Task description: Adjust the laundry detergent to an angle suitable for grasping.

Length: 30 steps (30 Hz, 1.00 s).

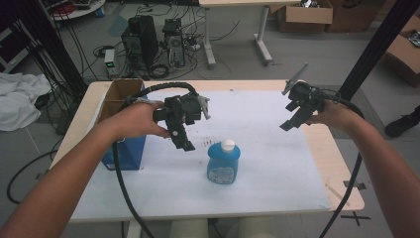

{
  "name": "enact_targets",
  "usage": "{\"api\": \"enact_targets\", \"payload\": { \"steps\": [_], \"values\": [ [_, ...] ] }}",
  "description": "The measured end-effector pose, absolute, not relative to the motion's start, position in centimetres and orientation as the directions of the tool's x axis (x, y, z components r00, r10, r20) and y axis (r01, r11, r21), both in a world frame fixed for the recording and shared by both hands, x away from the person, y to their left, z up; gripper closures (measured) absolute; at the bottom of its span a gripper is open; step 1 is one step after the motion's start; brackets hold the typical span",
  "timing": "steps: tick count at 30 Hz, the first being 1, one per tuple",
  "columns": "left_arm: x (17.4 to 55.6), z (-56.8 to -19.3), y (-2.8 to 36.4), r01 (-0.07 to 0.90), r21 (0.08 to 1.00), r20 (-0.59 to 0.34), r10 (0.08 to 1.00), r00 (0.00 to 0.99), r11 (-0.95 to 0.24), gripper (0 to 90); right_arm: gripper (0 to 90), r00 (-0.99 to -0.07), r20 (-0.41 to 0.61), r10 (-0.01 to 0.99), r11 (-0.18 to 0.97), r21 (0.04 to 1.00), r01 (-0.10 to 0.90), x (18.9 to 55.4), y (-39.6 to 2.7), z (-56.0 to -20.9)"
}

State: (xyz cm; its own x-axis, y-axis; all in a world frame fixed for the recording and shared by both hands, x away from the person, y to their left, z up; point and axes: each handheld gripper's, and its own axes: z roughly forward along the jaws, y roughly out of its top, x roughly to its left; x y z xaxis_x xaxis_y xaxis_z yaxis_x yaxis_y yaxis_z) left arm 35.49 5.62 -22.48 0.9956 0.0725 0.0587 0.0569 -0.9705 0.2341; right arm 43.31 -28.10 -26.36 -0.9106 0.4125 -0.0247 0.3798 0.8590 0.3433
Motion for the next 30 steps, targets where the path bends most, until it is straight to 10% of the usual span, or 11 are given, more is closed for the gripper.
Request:
{"api": "enact_targets", "payload": {
  "steps": [30],
  "values": [
    [35.3,-22.7,6.2,0.069,0.239,0.075,0.09,0.993,-0.968,19.1,16.3,-0.945,-0.031,0.325,0.865,0.413,0.284,38.9,-26.4,-24.6]
  ]
}}
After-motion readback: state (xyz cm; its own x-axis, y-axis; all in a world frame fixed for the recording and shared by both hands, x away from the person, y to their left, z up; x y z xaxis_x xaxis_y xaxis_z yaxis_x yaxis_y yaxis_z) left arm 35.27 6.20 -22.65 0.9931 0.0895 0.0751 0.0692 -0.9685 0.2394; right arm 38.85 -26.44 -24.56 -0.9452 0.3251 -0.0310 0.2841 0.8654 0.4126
